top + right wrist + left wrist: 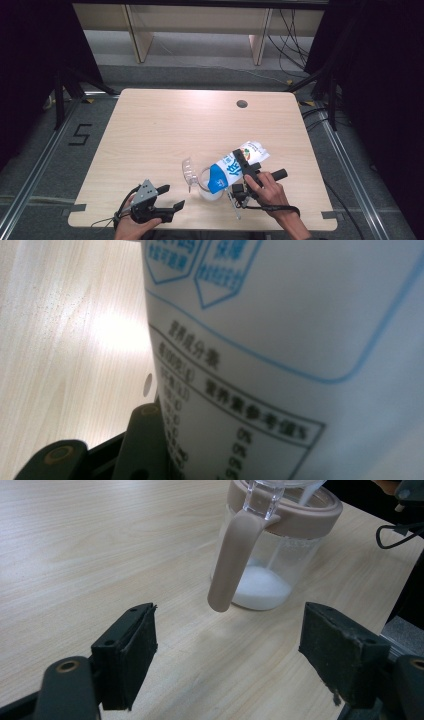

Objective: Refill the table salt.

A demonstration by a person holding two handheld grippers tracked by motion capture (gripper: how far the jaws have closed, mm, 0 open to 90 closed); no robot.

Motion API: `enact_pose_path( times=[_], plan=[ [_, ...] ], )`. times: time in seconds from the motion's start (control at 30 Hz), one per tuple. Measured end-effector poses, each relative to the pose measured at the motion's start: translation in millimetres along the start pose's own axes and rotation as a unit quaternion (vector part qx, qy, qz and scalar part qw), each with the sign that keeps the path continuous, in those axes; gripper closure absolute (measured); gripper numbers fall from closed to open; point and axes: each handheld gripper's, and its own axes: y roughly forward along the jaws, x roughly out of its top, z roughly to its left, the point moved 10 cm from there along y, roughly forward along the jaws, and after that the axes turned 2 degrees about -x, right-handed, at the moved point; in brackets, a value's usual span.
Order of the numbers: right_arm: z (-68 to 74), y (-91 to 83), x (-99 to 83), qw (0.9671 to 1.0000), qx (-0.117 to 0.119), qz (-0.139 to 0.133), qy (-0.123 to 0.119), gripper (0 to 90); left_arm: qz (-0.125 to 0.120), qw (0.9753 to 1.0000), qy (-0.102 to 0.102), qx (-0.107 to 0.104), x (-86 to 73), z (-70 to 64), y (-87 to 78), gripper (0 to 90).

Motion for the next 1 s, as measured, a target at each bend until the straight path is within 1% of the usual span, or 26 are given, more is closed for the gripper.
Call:
enact_pose_path(
  times=[0.03, 0.07, 0.1, 0.13, 0.17, 0.2, 0.23, 0.27, 0.3, 0.33, 0.37, 0.5, 0.57, 0.67, 0.7, 0.73, 0.8, 0.93, 0.97, 1.0],
  plan=[
    [2.6, -1.0, -1.5, 0.9999, 0.006, 0.008, 0.008, 58.1, 0.0, 1.0, -0.001, 0.001, -0.1, -0.2, -0.3, 22.3],
    [2.9, -1.4, -1.7, 0.9999, 0.007, 0.01, 0.008, 58.1, -0.001, 1.0, 0.001, 0.0, 0.2, -0.4, -0.3, 22.3],
    [1.1, -1.2, -1.5, 0.9999, 0.004, 0.009, 0.003, 58.1, 0.0, 0.9999, 0.01, -0.003, 0.6, 0.1, -0.3, 22.3],
    [-1.7, -0.9, -0.4, 0.9999, 0.003, 0.006, -0.014, 58.1, 0.0, 0.9999, 0.012, -0.003, 0.7, 0.4, -0.3, 22.3],
    [0.8, -1.5, -1.5, 0.9999, 0.004, 0.011, 0.003, 58.1, 0.0, 0.9999, 0.011, -0.003, 0.7, 0.5, -0.3, 22.3],
    [1.4, -2.1, -1.8, 0.9999, 0.005, 0.013, 0.006, 58.1, -0.001, 1.0, 0.001, 0.0, 0.2, 0.0, -0.1, 22.3],
    [-0.2, -1.5, -0.8, 1.0, 0.002, 0.009, 0.0, 58.1, 0.0, 1.0, -0.001, 0.001, 0.0, 0.1, -0.2, 22.3],
    [0.9, -2.2, -1.7, 0.9999, 0.004, 0.014, 0.004, 58.1, 0.0, 1.0, 0.001, 0.001, 0.1, -0.2, -0.3, 22.3],
    [2.4, -2.9, -2.4, 0.9998, 0.007, 0.017, 0.011, 58.1, 0.001, 1.0, 0.009, -0.002, 0.3, 0.2, -0.4, 22.3],
    [2.2, -3.0, -2.5, 0.9998, 0.006, 0.018, 0.009, 58.1, 0.001, 1.0, 0.007, -0.001, 0.2, 0.0, -0.4, 22.3],
    [2.1, -3.1, -2.6, 0.9998, 0.006, 0.019, 0.009, 58.1, 0.001, 0.9999, 0.011, -0.003, 0.4, 0.2, -0.3, 22.3],
    [1.6, -3.0, -2.5, 0.9998, 0.005, 0.019, 0.008, 58.1, 0.002, 0.9999, 0.015, -0.003, 0.3, 0.8, -0.7, 22.3],
    [0.6, -2.8, -2.4, 0.9998, 0.005, 0.018, 0.002, 58.1, 0.001, 1.0, 0.007, -0.001, 0.2, 0.1, -0.4, 22.3],
    [-0.4, -2.8, -2.7, 0.9998, 0.003, 0.018, -0.001, 58.1, 0.004, 0.9999, 0.01, -0.001, -0.3, 0.4, -0.8, 22.3],
    [-1.9, -2.2, -2.0, 0.9999, 0.0, 0.015, -0.005, 58.1, 0.004, 0.9999, 0.01, -0.001, -0.3, 0.4, -0.8, 22.3],
    [-3.8, -2.0, -1.5, 0.9998, -0.002, 0.012, -0.013, 58.1, 0.003, 1.0, 0.003, 0.0, -0.4, -0.2, -0.4, 22.3],
    [-0.5, -2.9, -2.8, 0.9998, 0.004, 0.017, 0.001, 58.1, 0.003, 1.0, 0.003, 0.0, -0.3, -0.2, -0.3, 22.3],
    [-1.7, -3.2, -3.3, 0.9999, 0.003, 0.017, -0.002, 58.1, 0.003, 1.0, 0.003, 0.0, -0.2, -0.8, -0.1, 22.2],
    [-1.8, -2.8, -2.9, 0.9999, 0.0, 0.014, 0.002, 58.1, 0.003, 1.0, 0.003, 0.0, -0.3, -0.7, -0.1, 22.3],
    [-2.1, -3.5, -3.9, 0.9998, 0.003, 0.019, -0.001, 58.1, 0.003, 1.0, 0.003, 0.0, -0.3, -0.8, -0.1, 22.3]
  ],
)
